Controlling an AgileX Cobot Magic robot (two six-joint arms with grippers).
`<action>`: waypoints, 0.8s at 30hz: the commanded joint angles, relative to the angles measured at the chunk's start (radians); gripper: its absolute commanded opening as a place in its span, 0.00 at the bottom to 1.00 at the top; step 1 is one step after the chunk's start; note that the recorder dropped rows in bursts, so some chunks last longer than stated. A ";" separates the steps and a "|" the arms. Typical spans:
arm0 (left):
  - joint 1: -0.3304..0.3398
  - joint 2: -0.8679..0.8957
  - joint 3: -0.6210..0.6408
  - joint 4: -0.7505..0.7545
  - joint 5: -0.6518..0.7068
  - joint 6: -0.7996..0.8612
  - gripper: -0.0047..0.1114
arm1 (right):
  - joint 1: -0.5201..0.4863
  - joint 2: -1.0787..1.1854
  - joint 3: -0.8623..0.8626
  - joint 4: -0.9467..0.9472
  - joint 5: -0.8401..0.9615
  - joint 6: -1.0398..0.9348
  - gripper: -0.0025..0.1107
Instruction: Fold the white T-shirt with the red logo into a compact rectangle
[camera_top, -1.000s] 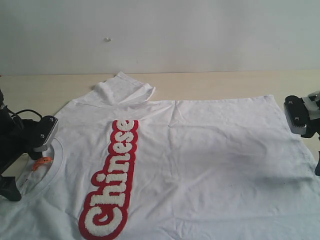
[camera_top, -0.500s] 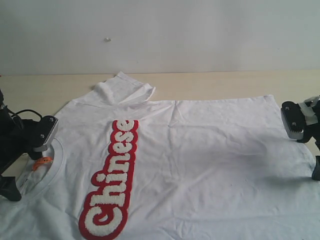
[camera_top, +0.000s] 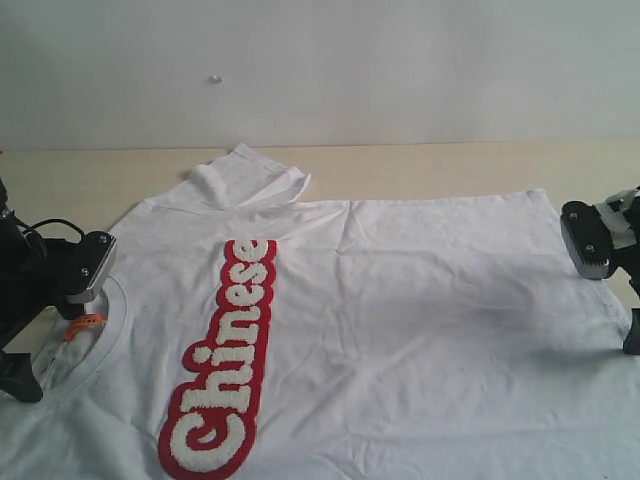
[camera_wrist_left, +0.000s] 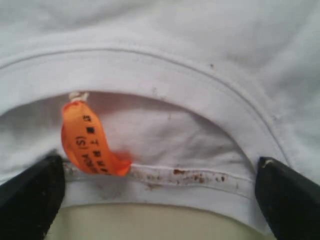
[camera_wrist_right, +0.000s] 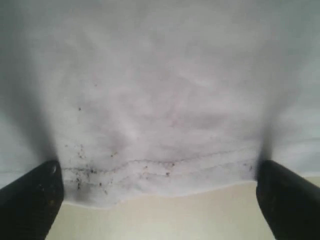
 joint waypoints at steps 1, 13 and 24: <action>-0.002 0.014 -0.002 -0.006 -0.001 -0.003 0.95 | -0.001 -0.009 0.004 -0.003 -0.009 -0.004 0.95; -0.002 0.014 -0.002 -0.006 -0.001 -0.003 0.95 | -0.001 -0.009 0.004 0.025 0.047 -0.057 0.95; -0.002 0.014 -0.002 -0.006 -0.001 -0.003 0.95 | -0.001 -0.009 0.004 0.081 0.017 -0.057 0.95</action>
